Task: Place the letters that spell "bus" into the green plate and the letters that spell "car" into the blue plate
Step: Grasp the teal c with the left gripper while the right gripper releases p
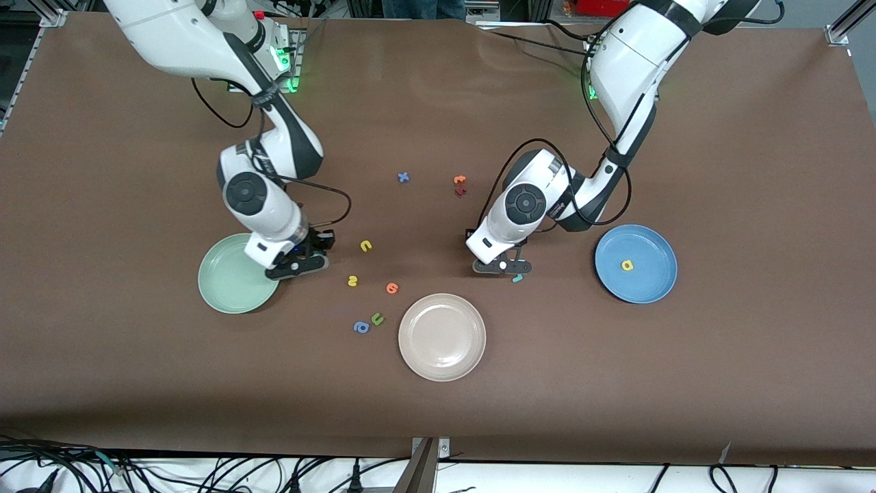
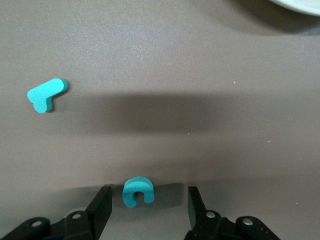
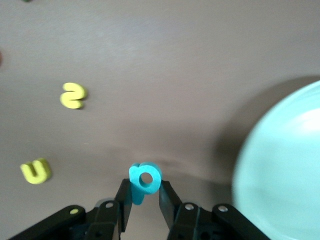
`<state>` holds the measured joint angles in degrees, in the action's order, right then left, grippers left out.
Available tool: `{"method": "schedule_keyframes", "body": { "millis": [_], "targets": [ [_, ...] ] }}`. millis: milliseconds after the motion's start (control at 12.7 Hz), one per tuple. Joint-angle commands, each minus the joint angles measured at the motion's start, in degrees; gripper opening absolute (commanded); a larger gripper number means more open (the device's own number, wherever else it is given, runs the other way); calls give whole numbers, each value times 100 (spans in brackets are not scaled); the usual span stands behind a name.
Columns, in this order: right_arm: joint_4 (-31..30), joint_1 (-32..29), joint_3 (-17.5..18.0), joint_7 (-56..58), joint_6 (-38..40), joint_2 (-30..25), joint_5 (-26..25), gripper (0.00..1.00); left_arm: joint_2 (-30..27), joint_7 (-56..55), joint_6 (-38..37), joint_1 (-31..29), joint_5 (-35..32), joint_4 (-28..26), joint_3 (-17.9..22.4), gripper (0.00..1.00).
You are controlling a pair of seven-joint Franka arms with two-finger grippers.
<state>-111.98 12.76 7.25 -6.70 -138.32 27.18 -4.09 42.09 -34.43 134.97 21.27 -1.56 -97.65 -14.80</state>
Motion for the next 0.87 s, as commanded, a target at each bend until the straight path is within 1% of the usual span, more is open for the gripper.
{"method": "schedule_keyframes", "body": {
  "millis": [0,79,158,315,473,552,630,709,788],
  "targets": [
    [-52,-46,-433,1001,261,-230,-48,8,107,-55,-33,52,33,149,57,49],
    [-61,-55,-617,1387,261,-257,-4,8,107,-55,-33,44,33,149,57,48],
    [-61,-55,-776,1722,253,-248,5,8,107,-55,-33,52,24,149,57,46],
    [-79,-124,-970,2241,174,-152,31,9,133,-55,-33,44,24,132,57,21],
    [-96,-300,-997,2559,-80,-3,40,9,124,-63,-50,43,24,132,65,10],
    [-105,-362,-997,2682,-247,102,40,10,90,-63,-94,26,24,141,74,8],
    [-122,-423,-997,2753,-361,182,40,13,54,-63,-155,-18,24,149,74,8],
    [-123,-450,-1006,2753,-415,243,40,28,-120,-55,-408,-62,24,158,100,8],
    [-123,-468,-1006,2753,-415,270,40,54,-278,-20,-672,-114,24,184,179,8]
  ]
}}
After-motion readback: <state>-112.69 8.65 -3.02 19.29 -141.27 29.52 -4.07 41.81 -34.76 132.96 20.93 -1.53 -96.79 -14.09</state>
